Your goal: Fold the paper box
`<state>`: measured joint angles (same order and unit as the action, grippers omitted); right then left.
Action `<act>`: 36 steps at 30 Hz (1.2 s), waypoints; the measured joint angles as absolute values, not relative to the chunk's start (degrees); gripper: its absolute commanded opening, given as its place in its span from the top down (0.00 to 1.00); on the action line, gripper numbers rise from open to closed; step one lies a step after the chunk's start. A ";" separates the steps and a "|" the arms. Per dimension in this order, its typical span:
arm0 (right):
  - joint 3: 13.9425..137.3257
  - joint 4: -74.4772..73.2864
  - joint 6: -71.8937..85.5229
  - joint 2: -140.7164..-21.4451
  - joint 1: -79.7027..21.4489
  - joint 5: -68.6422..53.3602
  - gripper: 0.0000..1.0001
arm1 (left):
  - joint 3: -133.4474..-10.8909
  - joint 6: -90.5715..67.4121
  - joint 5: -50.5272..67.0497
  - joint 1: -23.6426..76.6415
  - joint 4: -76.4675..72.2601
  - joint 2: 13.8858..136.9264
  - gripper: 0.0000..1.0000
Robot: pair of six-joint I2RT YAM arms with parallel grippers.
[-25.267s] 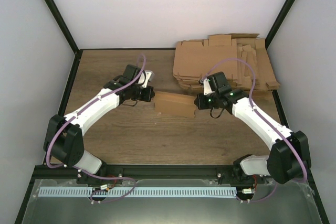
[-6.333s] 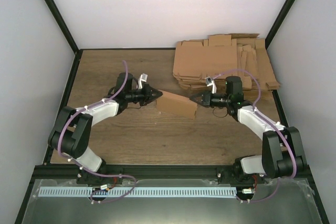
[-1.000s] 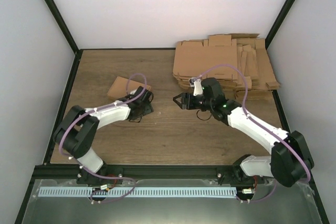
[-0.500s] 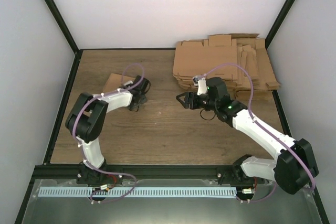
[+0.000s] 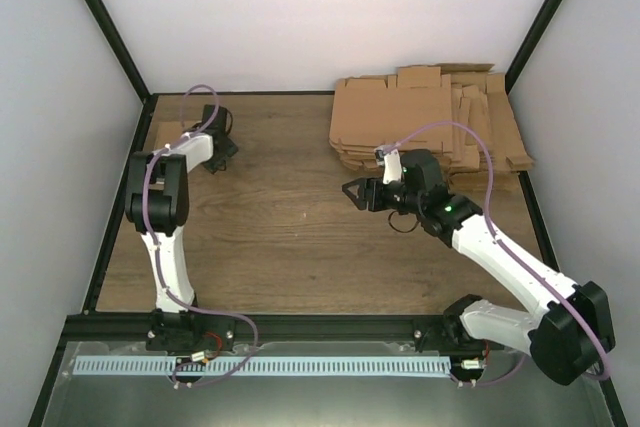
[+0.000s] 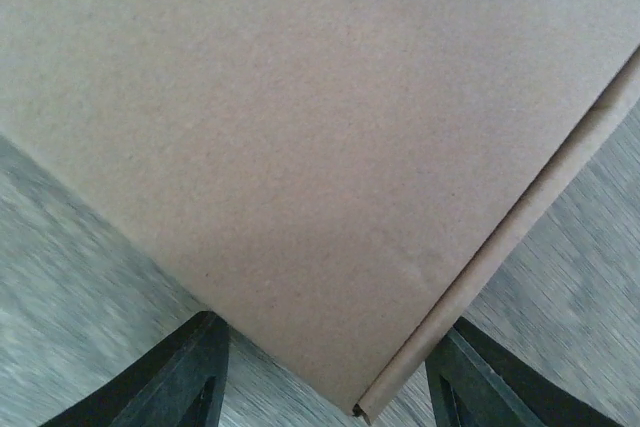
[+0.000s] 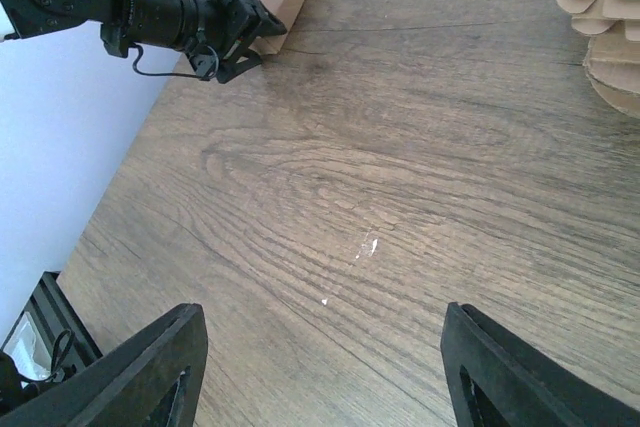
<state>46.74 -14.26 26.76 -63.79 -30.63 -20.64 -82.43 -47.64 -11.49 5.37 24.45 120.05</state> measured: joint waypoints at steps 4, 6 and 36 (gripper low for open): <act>46.74 -15.05 26.61 -62.78 -30.55 -19.86 0.32 | -82.74 -46.52 -10.59 3.18 24.75 120.09 0.42; 46.74 -15.07 26.37 -62.70 -30.55 -19.66 0.32 | -83.15 -45.76 -10.00 2.68 25.23 120.18 0.41; 22.22 33.41 4.51 -63.66 -17.61 12.80 0.07 | -28.16 -15.59 -7.79 5.52 -18.70 59.22 0.00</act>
